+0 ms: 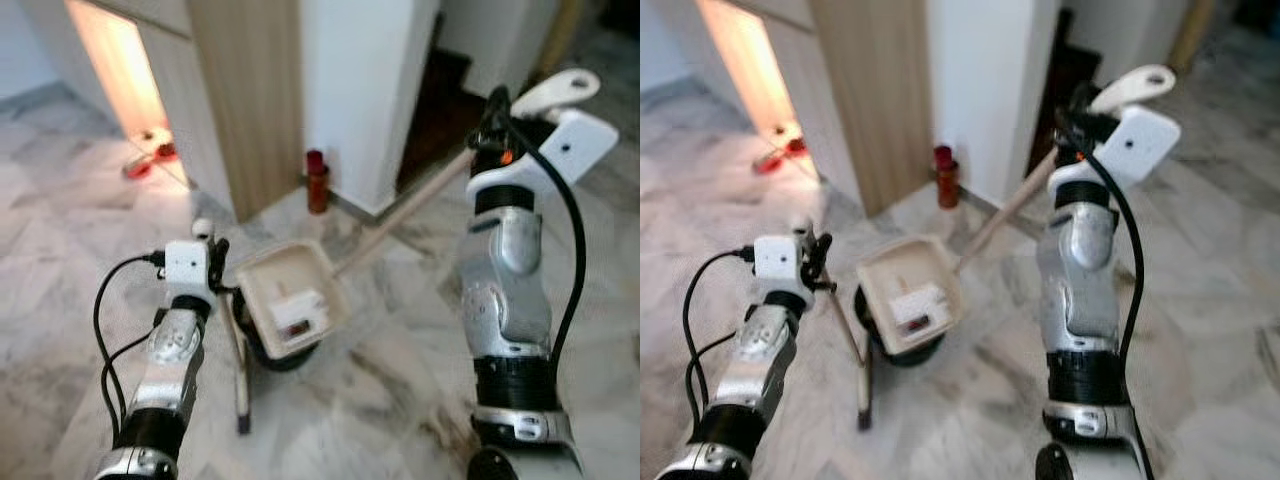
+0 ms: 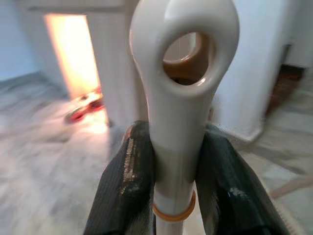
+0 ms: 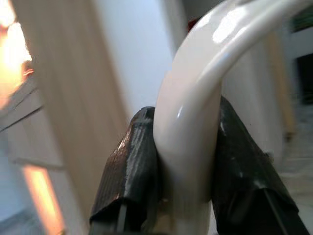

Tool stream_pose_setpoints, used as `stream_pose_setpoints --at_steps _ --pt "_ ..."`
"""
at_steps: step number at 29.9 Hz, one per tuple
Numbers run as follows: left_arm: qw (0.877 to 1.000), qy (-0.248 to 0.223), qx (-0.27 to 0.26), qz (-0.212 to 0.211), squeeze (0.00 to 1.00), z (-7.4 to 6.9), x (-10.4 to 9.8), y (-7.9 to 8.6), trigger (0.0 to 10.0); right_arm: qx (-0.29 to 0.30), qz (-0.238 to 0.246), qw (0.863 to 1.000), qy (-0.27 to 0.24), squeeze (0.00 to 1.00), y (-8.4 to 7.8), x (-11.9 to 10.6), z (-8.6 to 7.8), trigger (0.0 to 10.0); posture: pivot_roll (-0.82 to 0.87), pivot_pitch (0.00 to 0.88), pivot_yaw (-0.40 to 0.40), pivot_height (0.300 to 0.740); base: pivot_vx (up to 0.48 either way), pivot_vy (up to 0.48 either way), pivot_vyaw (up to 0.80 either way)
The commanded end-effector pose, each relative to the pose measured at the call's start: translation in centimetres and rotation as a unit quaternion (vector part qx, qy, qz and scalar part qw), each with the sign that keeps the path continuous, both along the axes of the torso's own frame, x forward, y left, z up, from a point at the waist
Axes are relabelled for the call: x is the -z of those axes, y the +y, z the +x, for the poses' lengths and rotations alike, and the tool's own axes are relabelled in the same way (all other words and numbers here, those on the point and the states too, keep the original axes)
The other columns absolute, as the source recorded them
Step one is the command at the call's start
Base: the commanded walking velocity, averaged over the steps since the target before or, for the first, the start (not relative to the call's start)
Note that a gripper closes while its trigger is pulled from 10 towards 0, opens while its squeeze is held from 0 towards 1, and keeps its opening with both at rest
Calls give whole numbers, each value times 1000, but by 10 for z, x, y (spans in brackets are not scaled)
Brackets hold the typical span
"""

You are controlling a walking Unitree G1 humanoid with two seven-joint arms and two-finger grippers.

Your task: Sweep floor

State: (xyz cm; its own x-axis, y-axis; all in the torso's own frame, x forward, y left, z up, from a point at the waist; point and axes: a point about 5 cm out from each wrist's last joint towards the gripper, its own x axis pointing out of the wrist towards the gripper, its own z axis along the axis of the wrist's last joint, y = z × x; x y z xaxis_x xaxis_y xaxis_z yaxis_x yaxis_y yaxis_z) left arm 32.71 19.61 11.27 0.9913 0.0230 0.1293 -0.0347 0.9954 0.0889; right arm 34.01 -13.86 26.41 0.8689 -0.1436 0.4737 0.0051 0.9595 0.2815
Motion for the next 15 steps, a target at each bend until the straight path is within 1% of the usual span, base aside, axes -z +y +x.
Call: stream_pose_setpoints --at_steps 1,3,8,15 --pt "1000 -26 6 5 0 4 -12 -2 10000 -14 27 999 -43 0 1 -18 -5 10000 -25 0 -5 740 296 0 0" --pt "1000 -26 4 6 0 4 -12 -1 10000 -14 27 999 -42 0 0 -18 -5 10000 -24 0 -7 740 253 0 0" --pt "1000 -26 0 6 0 3 -13 2 10000 -12 29 999 -40 0 -2 -18 -4 10000 -23 0 -7 740 0 0 0" --pt "1000 -27 -4 7 0 3 -13 4 10000 -17 32 998 -41 0 0 -19 -4 10000 -22 0 -10 740 0 0 0"
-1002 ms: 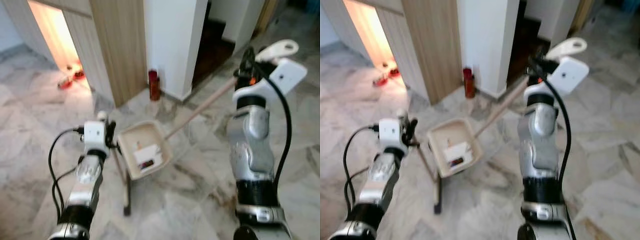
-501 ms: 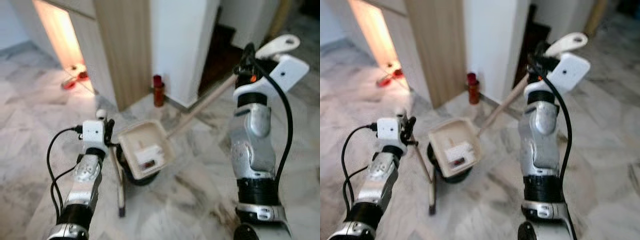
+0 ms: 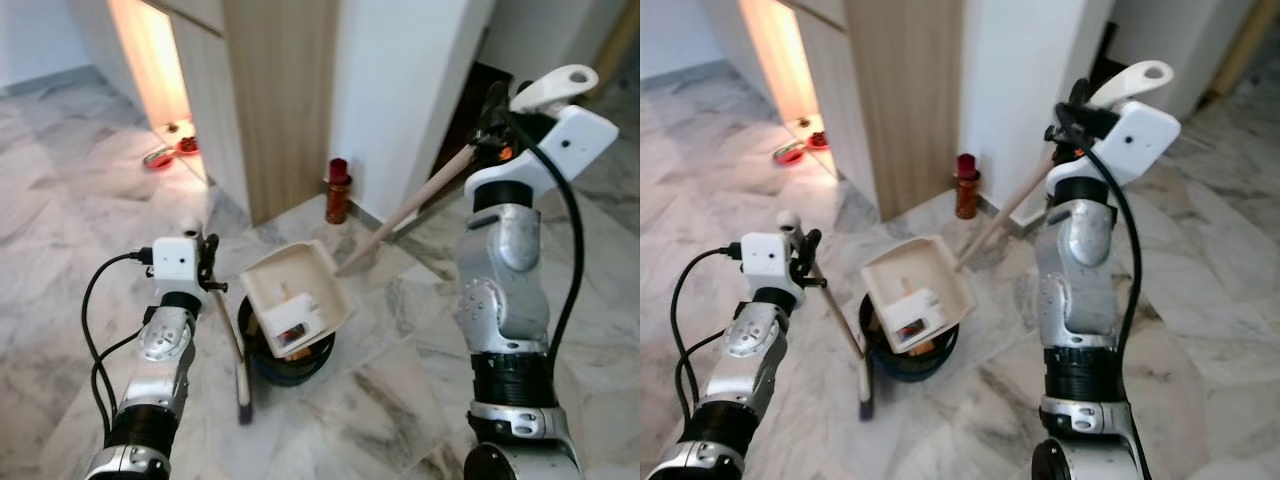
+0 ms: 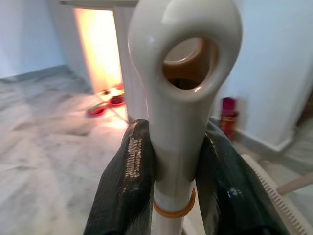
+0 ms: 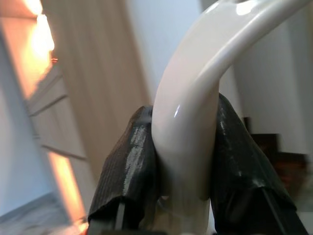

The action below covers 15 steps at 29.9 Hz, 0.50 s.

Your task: Sweep floor

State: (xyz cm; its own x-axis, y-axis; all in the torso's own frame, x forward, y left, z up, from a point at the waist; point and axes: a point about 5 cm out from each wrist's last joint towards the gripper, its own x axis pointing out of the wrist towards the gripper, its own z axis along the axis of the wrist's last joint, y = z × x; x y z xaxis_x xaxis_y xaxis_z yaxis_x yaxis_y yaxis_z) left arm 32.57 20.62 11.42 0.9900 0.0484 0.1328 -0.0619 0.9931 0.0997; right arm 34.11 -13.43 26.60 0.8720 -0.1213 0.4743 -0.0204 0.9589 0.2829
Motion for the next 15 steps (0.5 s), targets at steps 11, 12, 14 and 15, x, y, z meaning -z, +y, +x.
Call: stream_pose_setpoints --at_steps 11,12,14,15 --pt "1000 -21 7 2 0 2 -9 -4 10000 -6 30 999 -38 0 -4 -17 -5 10000 -20 0 -14 740 46 0 0" --pt "1000 -21 6 2 0 1 -9 -4 10000 -6 29 999 -38 0 -4 -17 -5 10000 -20 0 -14 740 300 0 0" --pt "1000 -20 6 3 0 1 -8 -4 10000 -6 30 999 -38 0 -4 -17 -5 10000 -20 0 -14 740 319 0 0" --pt "1000 -20 6 3 0 1 -8 -4 10000 -7 31 999 -38 0 -4 -17 -5 10000 -20 0 -14 740 337 0 0"
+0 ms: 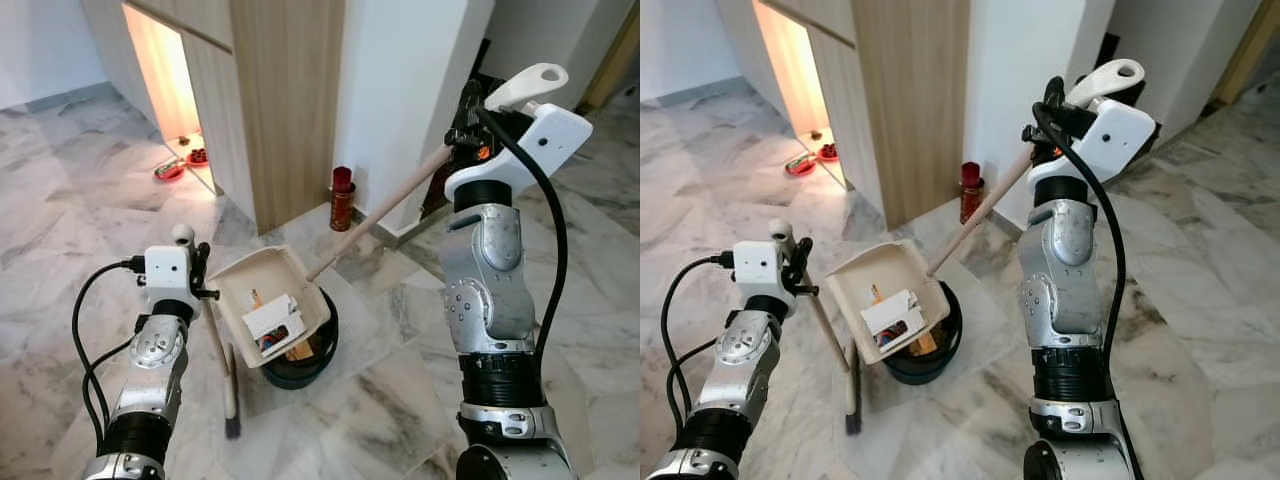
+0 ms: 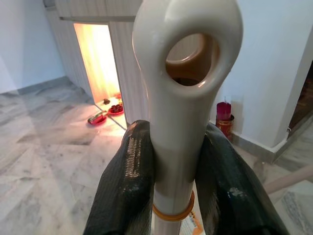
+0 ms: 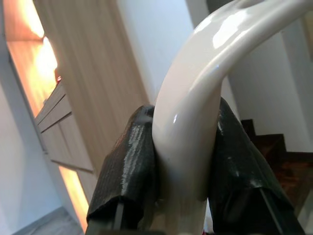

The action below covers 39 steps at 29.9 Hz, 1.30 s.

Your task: Sweep floor

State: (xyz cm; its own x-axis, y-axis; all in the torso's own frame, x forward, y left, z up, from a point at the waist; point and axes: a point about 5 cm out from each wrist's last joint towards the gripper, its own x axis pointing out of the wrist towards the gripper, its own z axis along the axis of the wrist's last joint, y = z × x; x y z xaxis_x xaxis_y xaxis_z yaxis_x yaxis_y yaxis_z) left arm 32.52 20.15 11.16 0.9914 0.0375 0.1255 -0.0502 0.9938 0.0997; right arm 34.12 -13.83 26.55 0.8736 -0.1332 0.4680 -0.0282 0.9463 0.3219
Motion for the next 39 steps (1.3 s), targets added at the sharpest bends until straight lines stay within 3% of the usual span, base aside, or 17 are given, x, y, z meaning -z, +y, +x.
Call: stream_pose_setpoints --at_steps 1,29,39 --pt "1000 -24 0 3 0 2 -11 1 10000 -2 11 999 -38 0 1 -17 -5 10000 -20 0 -14 740 345 0 0" --pt "1000 -24 -1 4 0 2 -11 1 10000 -5 9 999 -36 0 1 -16 -4 10000 -17 0 -18 740 367 0 0" --pt "1000 -23 0 3 0 1 -9 0 10000 -17 -11 999 -44 0 5 -18 -5 10000 -20 0 -19 740 0 0 0"
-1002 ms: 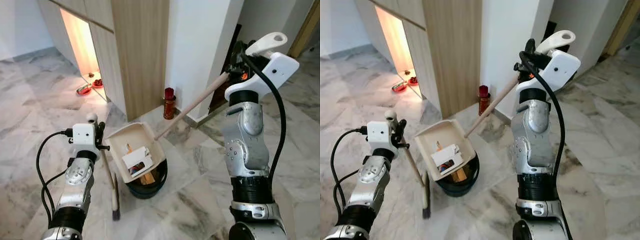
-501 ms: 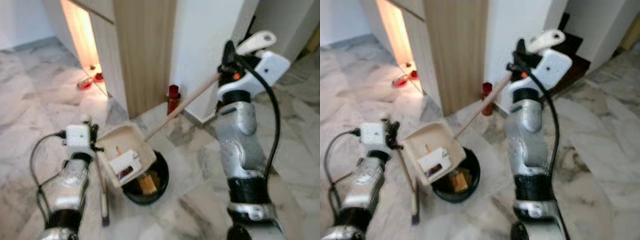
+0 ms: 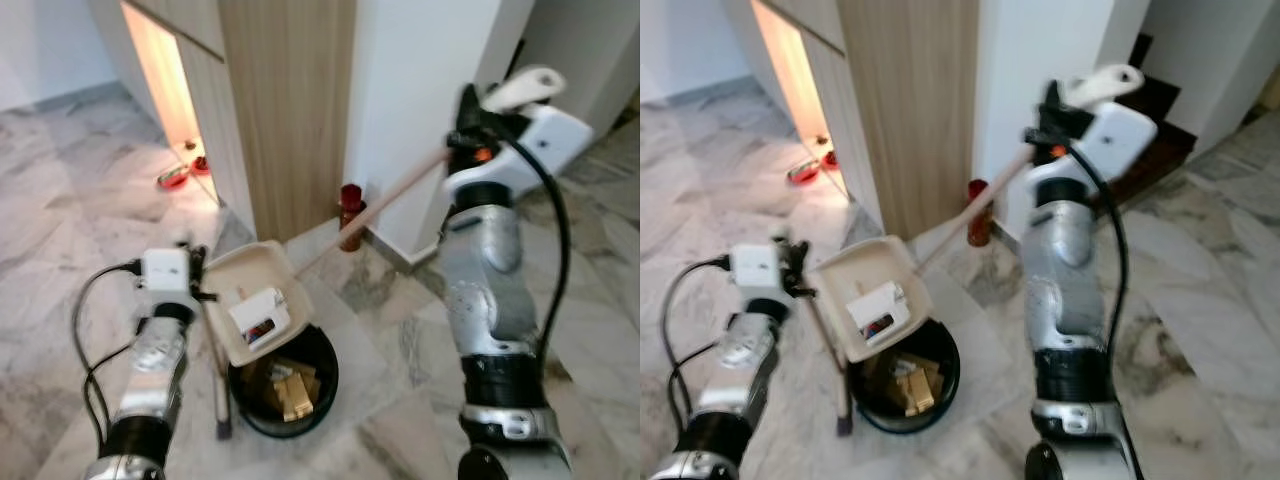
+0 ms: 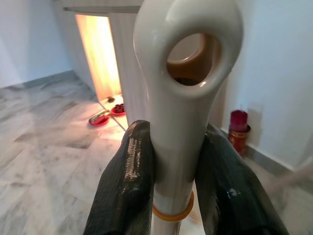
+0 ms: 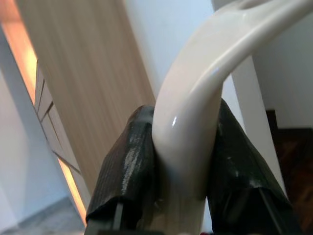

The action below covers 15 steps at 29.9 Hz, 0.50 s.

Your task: Sweep floor

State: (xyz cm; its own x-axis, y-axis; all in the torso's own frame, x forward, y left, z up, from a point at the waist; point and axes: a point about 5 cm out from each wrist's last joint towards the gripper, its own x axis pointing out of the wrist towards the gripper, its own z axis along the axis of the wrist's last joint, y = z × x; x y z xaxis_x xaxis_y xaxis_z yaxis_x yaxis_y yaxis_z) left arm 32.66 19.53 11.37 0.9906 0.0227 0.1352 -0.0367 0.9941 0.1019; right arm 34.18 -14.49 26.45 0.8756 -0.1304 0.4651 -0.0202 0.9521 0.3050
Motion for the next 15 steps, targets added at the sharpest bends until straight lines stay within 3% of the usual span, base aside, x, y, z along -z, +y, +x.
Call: stream_pose_setpoints --at_steps 1,15 --pt "1000 -18 -7 2 0 -1 -7 6 10000 -23 -5 999 -48 0 13 -20 -6 10000 -20 0 -19 740 0 0 0" --pt "1000 -16 -2 3 0 -2 -5 4 10000 -51 -65 993 -88 0 35 -25 -17 10000 -20 0 -21 740 0 0 0"
